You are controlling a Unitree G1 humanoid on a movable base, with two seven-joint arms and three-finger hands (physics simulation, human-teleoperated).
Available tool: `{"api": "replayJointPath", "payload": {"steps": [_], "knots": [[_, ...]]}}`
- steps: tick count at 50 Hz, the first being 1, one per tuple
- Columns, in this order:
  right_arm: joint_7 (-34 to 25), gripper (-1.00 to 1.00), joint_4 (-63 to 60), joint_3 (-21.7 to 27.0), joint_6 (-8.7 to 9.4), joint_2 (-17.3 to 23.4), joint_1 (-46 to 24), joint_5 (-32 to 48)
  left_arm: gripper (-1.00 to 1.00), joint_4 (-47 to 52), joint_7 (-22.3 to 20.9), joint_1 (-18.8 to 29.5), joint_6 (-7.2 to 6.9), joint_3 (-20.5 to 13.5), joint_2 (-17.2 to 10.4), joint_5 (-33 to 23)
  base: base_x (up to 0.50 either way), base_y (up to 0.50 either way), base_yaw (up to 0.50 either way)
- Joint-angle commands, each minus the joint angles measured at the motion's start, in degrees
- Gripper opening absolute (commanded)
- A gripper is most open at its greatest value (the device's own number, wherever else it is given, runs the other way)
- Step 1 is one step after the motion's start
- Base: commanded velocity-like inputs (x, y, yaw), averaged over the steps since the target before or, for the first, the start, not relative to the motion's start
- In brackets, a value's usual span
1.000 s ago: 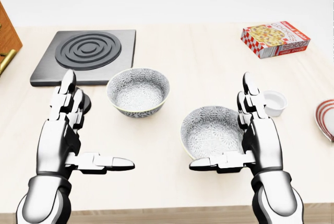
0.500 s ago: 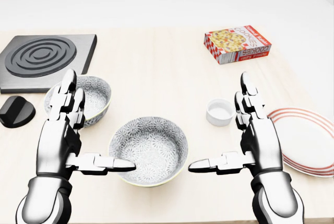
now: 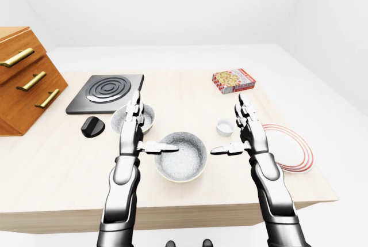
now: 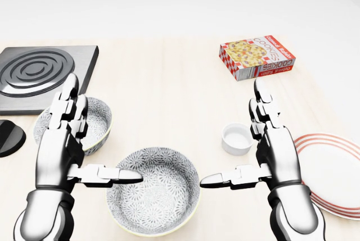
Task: Pick the akita bowl from table center and place it on the plate.
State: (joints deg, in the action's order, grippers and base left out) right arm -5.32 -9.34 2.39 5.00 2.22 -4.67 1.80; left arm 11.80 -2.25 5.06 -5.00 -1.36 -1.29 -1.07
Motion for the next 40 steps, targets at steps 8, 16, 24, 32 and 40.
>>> {"api": "replayJointPath", "payload": {"steps": [8, 16, 24, 32, 40], "knots": [[0.19, 1.00, 0.68, 0.11, 0.00, 0.04, -0.04, 0.50, 1.00, -11.82, -0.46, 9.21, 0.00, -5.21, -6.41, -6.45, 0.00, 0.00, 0.00], [0.27, 1.00, 1.21, -0.06, 0.00, 0.00, -0.30, 0.80, 1.00, -27.76, 0.56, 19.85, 1.39, -6.87, -12.55, -12.52, 0.00, 0.00, 0.00], [0.46, 1.00, 1.79, 0.17, 0.00, 0.14, -0.45, 1.02, 1.00, -39.24, 1.04, 23.48, 7.76, -5.79, -15.33, -20.96, 0.00, 0.00, 0.00], [0.28, 1.00, 1.66, 0.37, 0.00, 0.24, -0.25, 0.87, 1.00, -47.35, 3.12, 26.60, 10.00, -4.04, -17.46, -31.22, 0.00, 0.00, 0.00], [0.22, 1.00, 1.97, 0.43, 0.00, 0.28, -0.15, 0.90, 1.00, -50.24, 1.96, 26.71, 10.00, -3.10, -17.10, -36.37, 0.00, 0.00, 0.00]]}}
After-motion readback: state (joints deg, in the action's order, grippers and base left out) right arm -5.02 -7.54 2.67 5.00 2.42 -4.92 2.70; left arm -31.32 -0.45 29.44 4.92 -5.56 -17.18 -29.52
